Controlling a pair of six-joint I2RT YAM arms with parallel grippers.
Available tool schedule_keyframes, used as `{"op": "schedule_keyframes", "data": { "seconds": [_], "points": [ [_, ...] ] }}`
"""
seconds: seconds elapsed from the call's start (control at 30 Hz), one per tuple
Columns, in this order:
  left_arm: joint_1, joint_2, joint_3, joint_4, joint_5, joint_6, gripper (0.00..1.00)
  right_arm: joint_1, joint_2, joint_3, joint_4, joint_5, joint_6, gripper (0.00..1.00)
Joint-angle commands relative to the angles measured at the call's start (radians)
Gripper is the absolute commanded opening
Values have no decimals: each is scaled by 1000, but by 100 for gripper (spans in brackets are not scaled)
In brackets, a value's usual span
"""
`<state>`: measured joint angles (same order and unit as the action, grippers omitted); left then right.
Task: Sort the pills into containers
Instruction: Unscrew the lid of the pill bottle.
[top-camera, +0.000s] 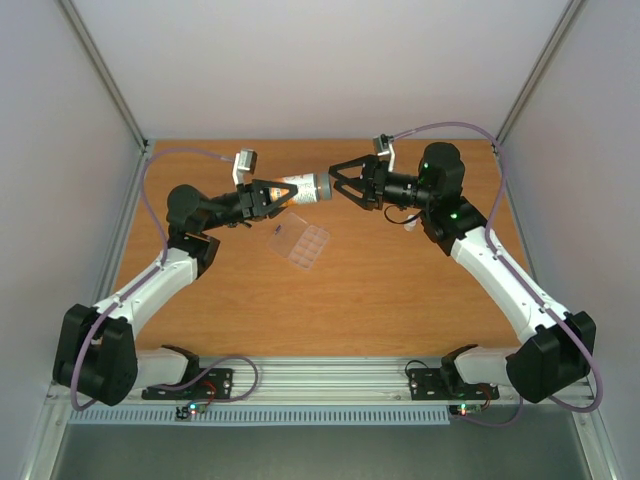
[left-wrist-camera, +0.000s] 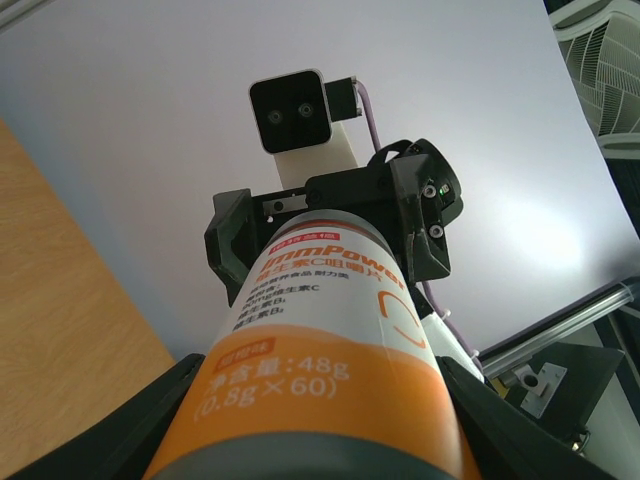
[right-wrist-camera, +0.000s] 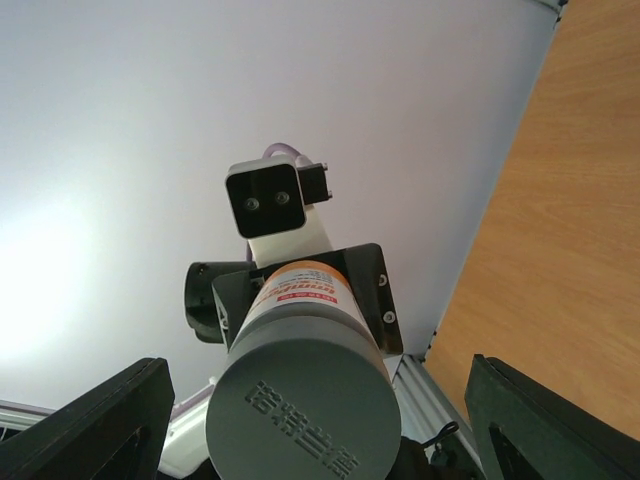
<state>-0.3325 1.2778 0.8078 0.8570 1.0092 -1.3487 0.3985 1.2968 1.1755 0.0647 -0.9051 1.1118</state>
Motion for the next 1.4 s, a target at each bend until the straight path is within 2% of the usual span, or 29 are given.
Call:
{"op": "schedule_keyframes", "data": {
  "seconds": [0.0, 0.3, 0.5, 0.57, 0.63, 0.7, 0.8, 0.9, 1.0, 1.23, 1.37],
  "points": [
    [-4, 11, 43, 30, 21, 34, 7, 9, 22, 41, -4, -27, 19, 82],
    [-3, 40, 56, 46, 32, 31, 7, 39, 52, 54, 9, -21, 20, 80],
    [-3, 57, 65, 48, 37, 35, 7, 47, 68, 77, -11, -23, 9, 71],
    [-3, 63, 69, 52, 40, 33, 7, 49, 72, 86, -26, -23, -4, 61],
    [-4, 68, 70, 56, 40, 33, 7, 49, 81, 98, -45, -23, -33, 44],
    [-4, 72, 69, 74, 39, 21, 7, 51, 90, 125, -98, -21, -85, 31],
    [-4, 87, 58, 148, 32, -27, 6, 52, 104, 171, -177, -14, -190, 20],
    [-3, 106, 49, 246, 16, -119, 6, 53, 116, 221, -279, 25, -337, 18],
    [-2, 113, 39, 313, -7, -193, 6, 53, 102, 225, -288, 48, -463, 17],
    [5, 138, -8, 536, -82, -423, 5, 55, 38, 181, -244, 57, -822, 18],
    [6, 140, -23, 605, -116, -503, 5, 62, 4, 132, -196, 68, -929, 20]
  ]
}}
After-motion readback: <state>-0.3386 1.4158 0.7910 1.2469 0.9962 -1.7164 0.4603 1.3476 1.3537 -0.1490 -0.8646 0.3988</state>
